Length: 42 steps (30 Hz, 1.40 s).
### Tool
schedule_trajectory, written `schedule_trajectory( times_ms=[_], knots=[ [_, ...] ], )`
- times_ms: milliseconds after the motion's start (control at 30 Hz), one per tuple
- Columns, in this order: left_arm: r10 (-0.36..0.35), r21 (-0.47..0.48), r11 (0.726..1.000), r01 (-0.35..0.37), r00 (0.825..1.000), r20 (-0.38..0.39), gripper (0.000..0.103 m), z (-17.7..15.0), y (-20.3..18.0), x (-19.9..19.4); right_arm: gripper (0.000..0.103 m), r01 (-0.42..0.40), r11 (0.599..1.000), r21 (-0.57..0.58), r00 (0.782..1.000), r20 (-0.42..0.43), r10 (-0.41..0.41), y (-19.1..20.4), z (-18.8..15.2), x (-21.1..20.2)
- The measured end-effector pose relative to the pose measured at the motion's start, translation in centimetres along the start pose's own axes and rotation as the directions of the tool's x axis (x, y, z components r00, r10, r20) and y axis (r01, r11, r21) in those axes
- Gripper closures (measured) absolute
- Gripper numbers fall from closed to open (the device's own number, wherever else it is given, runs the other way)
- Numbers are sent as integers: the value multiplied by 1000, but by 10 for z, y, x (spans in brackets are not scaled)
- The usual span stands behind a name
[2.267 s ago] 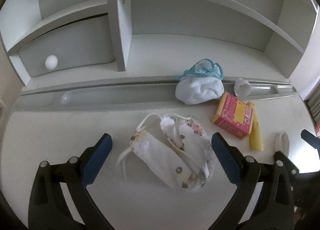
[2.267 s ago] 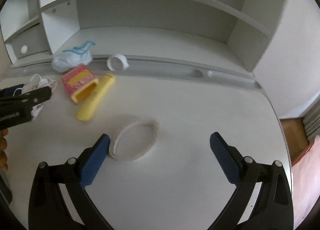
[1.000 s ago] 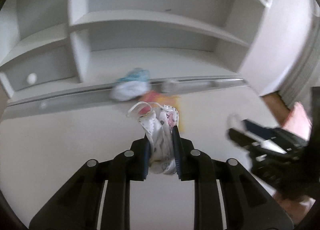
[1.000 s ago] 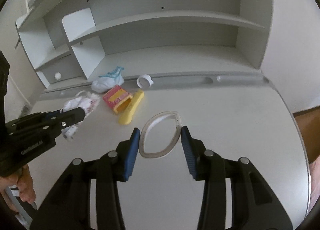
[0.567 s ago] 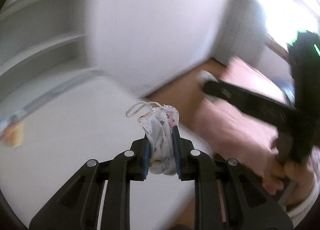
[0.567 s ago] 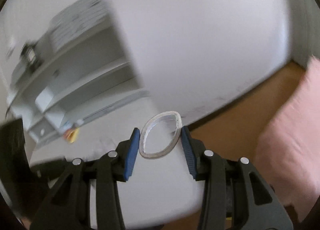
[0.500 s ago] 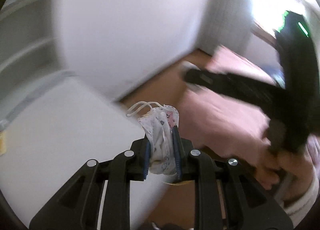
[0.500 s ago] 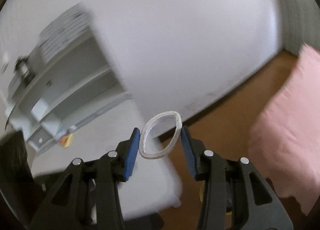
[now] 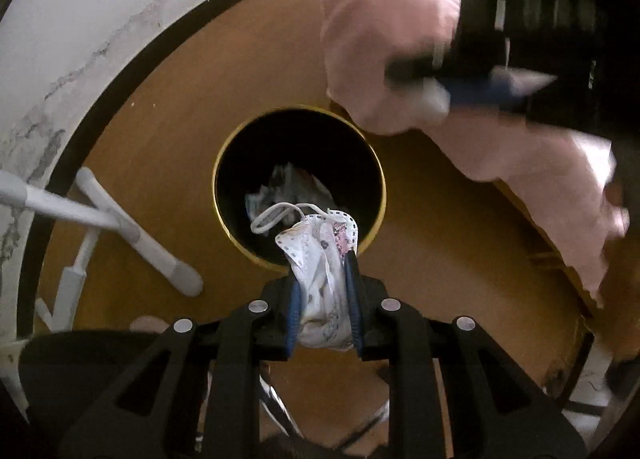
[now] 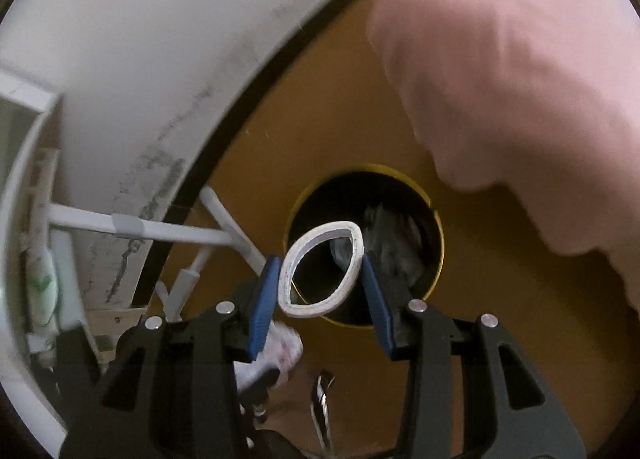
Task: Collect trash
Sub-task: 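Carry the mask and tape ring over the black bin and release both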
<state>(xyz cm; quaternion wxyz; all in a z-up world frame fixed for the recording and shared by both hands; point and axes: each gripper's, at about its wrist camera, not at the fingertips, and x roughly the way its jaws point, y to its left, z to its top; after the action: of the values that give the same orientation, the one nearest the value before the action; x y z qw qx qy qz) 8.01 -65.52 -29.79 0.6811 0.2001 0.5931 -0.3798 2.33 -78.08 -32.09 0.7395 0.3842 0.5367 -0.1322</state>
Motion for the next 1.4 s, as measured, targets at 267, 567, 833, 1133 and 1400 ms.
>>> schedule_trajectory(
  times_ms=[267,567,833,1133,1400],
  knots=[
    [-1,-16,1000,1,999,-38,83,20,8,27,61,-34,997,64,998,-49,37,-11,7,34],
    [-22,-56,998,18,998,-64,83,21,17,42,61,-7,999,49,997,-70,10,-13,11,46],
    [-36,-78,996,31,998,-59,83,23,23,41,61,-2,999,32,998,-65,4,-6,9,46],
    [-50,-91,995,45,997,-58,83,20,27,42,61,-5,999,33,998,-63,7,-7,8,45],
    [-49,-93,995,44,997,-60,83,20,26,44,61,-7,999,33,998,-62,9,-7,9,45]
  ],
)
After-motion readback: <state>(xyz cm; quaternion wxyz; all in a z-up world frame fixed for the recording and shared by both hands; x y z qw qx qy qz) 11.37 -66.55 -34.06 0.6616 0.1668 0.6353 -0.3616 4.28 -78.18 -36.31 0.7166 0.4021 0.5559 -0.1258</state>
